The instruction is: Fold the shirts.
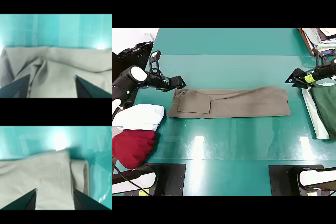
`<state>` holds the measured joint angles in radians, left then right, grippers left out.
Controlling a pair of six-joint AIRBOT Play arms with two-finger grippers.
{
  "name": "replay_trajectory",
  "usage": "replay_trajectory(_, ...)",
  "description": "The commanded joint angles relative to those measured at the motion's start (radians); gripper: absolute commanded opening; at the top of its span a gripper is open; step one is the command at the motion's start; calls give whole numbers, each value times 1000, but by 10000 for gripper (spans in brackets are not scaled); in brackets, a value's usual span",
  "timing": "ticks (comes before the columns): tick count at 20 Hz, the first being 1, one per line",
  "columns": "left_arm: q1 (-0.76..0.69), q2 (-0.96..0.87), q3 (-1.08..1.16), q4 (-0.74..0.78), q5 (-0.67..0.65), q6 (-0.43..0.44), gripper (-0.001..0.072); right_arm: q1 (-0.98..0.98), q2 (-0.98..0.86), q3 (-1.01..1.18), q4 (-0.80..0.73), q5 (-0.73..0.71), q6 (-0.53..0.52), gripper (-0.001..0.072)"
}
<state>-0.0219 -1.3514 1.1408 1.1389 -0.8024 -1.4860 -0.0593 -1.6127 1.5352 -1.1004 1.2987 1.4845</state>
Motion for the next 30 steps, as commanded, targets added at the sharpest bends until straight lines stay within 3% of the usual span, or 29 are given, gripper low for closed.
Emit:
replay_trajectory(1,1,-14,69,-10,-93,3,611,-31,-46,48,29,63,-80,513)
replay_trajectory(3,1,-14,90,-14,-169,10,584,-62,-45,9,29,127,-136,513)
replay_trajectory(5,1,-15,90,-26,-214,31,134,-110,-45,-50,36,162,-178,513)
replay_trajectory(6,1,-15,90,-28,-227,30,31,-131,-45,-84,37,162,-190,513)
replay_trajectory(8,1,-15,90,-52,-241,30,31,-174,-46,-158,43,155,-235,523)
replay_trajectory(9,-1,-15,90,-70,-246,30,31,-193,-50,-190,66,148,-261,624)
replay_trajectory(10,-9,-15,90,-75,-245,31,31,-209,-60,-215,97,145,-285,662)
replay_trajectory(17,-131,-16,90,-76,-205,27,31,-185,-177,-267,299,129,-372,640)
replay_trajectory(20,-188,-16,90,-76,-171,27,31,-126,-209,-244,297,78,-378,427)
replay_trajectory(22,-227,-19,92,-77,-131,24,30,-102,-209,-222,297,53,-379,125)
replay_trajectory(23,-246,-26,92,-80,-105,16,30,-99,-209,-204,297,60,-379,14)
replay_trajectory(26,-296,-106,150,-121,-87,16,30,-98,-174,-140,297,133,-373,14)
replay_trajectory(30,-382,-295,316,-163,-89,16,30,-85,-33,-53,297,179,-243,13)
